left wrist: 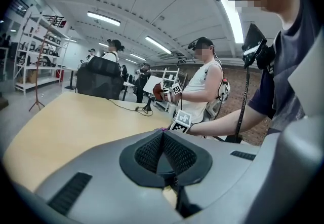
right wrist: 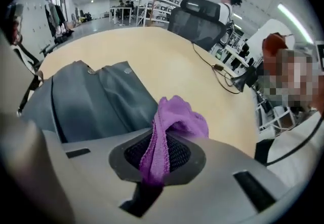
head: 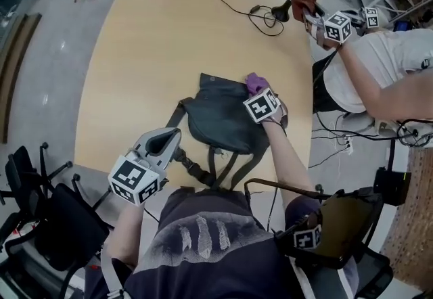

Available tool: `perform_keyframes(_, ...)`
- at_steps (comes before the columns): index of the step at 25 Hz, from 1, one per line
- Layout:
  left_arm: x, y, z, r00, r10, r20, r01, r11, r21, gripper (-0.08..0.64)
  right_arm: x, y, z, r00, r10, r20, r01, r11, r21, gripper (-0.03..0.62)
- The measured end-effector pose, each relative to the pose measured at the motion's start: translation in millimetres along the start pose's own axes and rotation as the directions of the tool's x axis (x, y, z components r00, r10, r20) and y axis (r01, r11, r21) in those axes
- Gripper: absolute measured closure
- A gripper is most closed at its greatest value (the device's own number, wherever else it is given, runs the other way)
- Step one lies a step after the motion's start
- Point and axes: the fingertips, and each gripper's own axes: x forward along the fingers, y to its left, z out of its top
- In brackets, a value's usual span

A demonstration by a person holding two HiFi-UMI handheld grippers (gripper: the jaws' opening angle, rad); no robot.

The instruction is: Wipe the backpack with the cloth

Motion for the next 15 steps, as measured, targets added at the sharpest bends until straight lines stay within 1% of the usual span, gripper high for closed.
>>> perform_keyframes(1,-6.1,3.5,1.3,1.000,0.014,0.011,-0.013,1.000,-0.013,0.551,4.8,10.4,6.9,1.000,0.021,0.006,-0.021,1.000,0.020,0.561)
perform_keyframes(3,-16.5,10.3,3.0,0.999,0.039,0.026,-0.038,0.999,-0.031,0.551,10.4,20.9,20.6,0.999,0.038,0.012,-0.039,0.998,0.042,0.561)
perform_keyframes(7,-30.7,20.6,-6.6,0.996,0.082,0.020,-0.081,0.994,-0.072,0.551,19.8,39.7,47.6,0.992,0.120,0.042,-0.123,0.989,0.085,0.561)
perform_keyframes(10,-39.0,22.2,-16.3,0.994,0.104,0.013,-0.102,0.991,-0.087,0.551,22.3,62.2,65.5,0.982,0.177,0.063,-0.181,0.980,0.078,0.561)
perform_keyframes(12,-43.7,24.1,-18.9,0.993,0.114,0.014,-0.113,0.990,-0.083,0.551,24.9,81.0,78.6,0.970,0.227,0.090,-0.234,0.969,0.082,0.561)
perform_keyframes(15,-49.6,28.0,-17.0,0.991,0.129,0.023,-0.126,0.989,-0.076,0.551,23.7,106.2,103.0,0.949,0.288,0.130,-0.296,0.954,0.050,0.561)
